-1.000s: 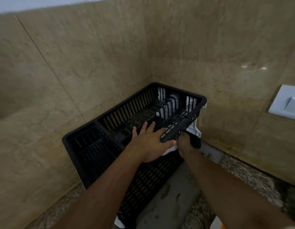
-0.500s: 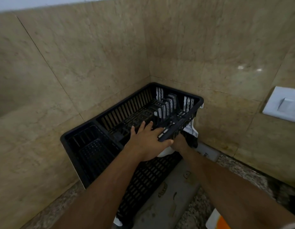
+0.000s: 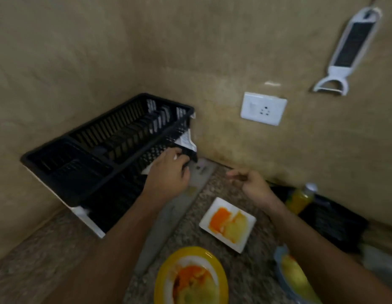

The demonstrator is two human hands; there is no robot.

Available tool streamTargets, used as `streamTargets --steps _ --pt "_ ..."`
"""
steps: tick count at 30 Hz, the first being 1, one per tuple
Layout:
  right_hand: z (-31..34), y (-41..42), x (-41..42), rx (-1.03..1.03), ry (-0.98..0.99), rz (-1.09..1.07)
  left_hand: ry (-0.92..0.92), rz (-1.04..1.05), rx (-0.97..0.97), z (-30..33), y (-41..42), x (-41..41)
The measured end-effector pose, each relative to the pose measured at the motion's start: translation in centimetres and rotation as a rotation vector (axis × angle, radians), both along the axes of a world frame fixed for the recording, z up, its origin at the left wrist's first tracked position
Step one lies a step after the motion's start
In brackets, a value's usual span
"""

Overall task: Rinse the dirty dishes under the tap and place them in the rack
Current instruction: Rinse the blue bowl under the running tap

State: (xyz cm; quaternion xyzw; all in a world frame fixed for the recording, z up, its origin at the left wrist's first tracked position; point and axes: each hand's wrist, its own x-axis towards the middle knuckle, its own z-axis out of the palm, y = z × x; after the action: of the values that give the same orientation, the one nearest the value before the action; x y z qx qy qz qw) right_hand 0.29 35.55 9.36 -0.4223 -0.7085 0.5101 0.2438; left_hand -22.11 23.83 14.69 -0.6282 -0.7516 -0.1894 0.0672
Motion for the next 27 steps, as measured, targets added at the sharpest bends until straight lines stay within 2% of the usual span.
streamTargets --steps 4,7,11,15,20,27 --pt "-0.4 -3.8 11.2 -0.075 -0.037 -0.137 -0.251 -0.156 -0.165 -4.8 -0.1 9.3" --pt "-1.4 -6.0 18.5 -0.118 -0.079 -0.278 -0.352 -0.238 -0.279 -7.5 -0.6 15.7" --pt "-4.6 -7.7 24.3 -0.109 -0.255 -0.395 -0.313 -0.215 -0.438 -10.3 -1.0 21.4" --pt "-6.2 -9.4 25.4 -0.055 -0.513 -0.406 -0.328 -0.188 -0.619 -12.6 -0.6 23.4" --pt "-7.0 -10.5 24.8 -0.101 -0.617 -0.306 -0.416 -0.174 -0.607 -13.6 -0.6 24.8" --pt "-6.3 -13.4 30.2 0.059 -0.456 -0.474 -0.598 -0.160 -0.487 -13.7 -1.8 29.9"
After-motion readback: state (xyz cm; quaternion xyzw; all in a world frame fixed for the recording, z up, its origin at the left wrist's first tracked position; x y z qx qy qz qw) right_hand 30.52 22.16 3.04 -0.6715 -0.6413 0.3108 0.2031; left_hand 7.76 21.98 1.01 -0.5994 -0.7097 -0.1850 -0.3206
